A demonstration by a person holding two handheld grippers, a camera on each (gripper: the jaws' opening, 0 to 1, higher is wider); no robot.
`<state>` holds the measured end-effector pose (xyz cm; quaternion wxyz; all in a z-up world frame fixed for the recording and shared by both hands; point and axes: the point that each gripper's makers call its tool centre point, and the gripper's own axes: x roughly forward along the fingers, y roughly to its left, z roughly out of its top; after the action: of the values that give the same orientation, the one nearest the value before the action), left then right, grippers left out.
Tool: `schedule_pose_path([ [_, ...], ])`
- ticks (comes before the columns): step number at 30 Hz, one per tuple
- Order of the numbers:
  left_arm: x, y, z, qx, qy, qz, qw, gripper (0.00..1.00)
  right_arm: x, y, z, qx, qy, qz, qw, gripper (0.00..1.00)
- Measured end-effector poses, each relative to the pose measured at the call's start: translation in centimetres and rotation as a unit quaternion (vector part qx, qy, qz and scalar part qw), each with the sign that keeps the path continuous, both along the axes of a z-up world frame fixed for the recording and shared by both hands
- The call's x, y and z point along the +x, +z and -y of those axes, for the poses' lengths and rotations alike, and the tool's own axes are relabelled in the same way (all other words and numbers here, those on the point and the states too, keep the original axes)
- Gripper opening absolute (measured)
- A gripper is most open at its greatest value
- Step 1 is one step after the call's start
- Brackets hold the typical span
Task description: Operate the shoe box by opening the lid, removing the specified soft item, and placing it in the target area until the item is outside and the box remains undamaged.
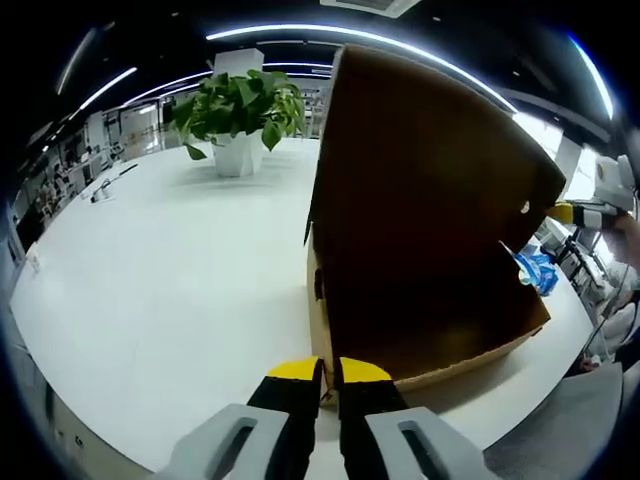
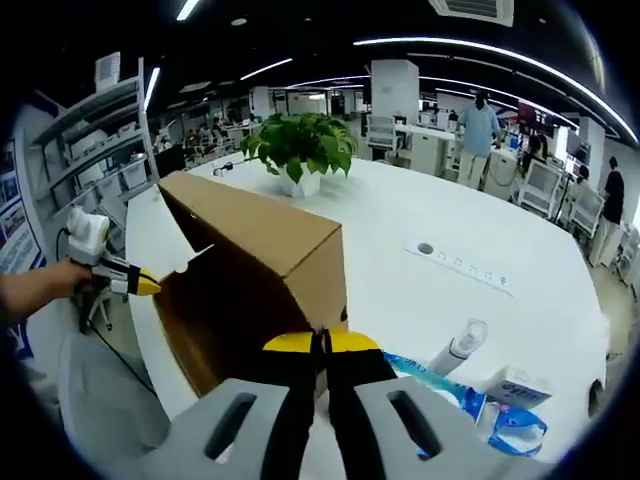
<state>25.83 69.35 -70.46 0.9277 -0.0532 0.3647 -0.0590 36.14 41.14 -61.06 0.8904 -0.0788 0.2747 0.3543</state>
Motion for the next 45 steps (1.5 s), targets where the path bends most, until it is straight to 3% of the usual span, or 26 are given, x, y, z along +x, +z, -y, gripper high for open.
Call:
schedule_pose_path([
  [10,-0.1,0.7,-0.3,0.018,-0.005,0.004,0.9998,0.14,-1.4,-0.9,0.0,0.013,-0.003,0.000,0.9999,0.03],
  [18,1.0,4.0,-1.0,0.030,-0.010,0.043,0.9986,0.18,-2.2,-1.5,0.1,0.016,0.001,0.004,0.9999,0.04],
  [27,2.3,7.7,-0.6,0.044,-0.044,0.081,0.9948,0.24,-3.5,-3.2,0.2,0.008,0.016,0.003,0.9998,0.06],
  [38,1.4,7.2,0.6,0.059,-0.093,0.067,0.9917,0.25,-4.7,-4.7,0.2,-0.005,0.046,0.008,0.9989,0.09],
  [45,0.5,6.2,1.0,0.071,-0.115,0.054,0.9894,0.27,-6.0,-5.5,-0.4,0.001,0.078,0.008,0.9969,0.20],
])
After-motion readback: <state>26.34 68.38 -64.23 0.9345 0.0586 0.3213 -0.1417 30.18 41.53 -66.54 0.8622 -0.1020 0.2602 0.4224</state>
